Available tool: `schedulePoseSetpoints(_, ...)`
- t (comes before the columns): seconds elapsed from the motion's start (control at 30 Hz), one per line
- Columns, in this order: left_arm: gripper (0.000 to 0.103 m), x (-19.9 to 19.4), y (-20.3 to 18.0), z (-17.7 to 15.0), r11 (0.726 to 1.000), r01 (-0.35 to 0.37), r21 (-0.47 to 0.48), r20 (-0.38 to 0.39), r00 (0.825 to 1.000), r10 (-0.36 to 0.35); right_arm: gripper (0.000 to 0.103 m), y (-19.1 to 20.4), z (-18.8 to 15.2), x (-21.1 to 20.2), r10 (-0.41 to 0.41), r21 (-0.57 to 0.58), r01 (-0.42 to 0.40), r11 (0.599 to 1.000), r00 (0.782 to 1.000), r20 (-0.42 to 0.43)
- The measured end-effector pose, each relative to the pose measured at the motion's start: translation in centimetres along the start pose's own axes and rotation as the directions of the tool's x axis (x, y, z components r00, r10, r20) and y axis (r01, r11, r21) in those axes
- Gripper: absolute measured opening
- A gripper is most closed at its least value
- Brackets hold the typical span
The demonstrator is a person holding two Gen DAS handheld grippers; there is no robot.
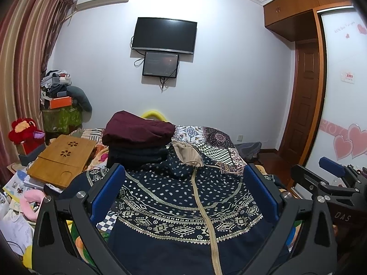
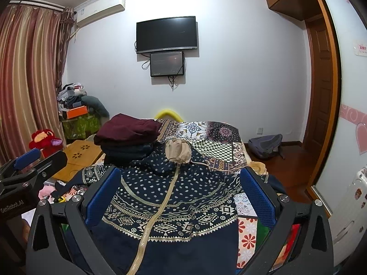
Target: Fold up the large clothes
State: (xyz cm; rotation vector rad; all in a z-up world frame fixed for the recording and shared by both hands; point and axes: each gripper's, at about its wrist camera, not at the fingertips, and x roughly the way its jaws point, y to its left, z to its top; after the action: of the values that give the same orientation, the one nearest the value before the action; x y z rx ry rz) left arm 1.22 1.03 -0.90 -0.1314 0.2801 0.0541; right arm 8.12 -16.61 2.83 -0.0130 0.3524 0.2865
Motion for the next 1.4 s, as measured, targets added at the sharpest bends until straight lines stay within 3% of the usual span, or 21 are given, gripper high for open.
schedulePoseSetpoints(0.73, 0.103, 1.9, 1.0, -0.1, 1.0, -0.016, -0.024, -0.032, 0.999, 0.015, 0.103, -0.4, 0.0, 2.1, -0.005, -0.01, 0.005, 1.0, 0.999, -0.034)
schedulePoseSetpoints(1.23, 0.103, 9.6, 6.0, 2.8, 0.997, -0.034, -0.073, -0.096, 0.995, 0.027, 0.103, -2.9, 1.7, 7.9, -0.059, -0.022, 0.058, 0.998, 0.996, -0.062)
schedulePoseSetpoints(1.4, 0.103, 14.3, 9.8, 3.0, 0.987, -0.117, -0.113, -0.164, 0.982, 0.097, 0.103, -4.1, 2.0, 11.2, -0.065, -0.003, 0.065, 0.998, 0.991, -0.116)
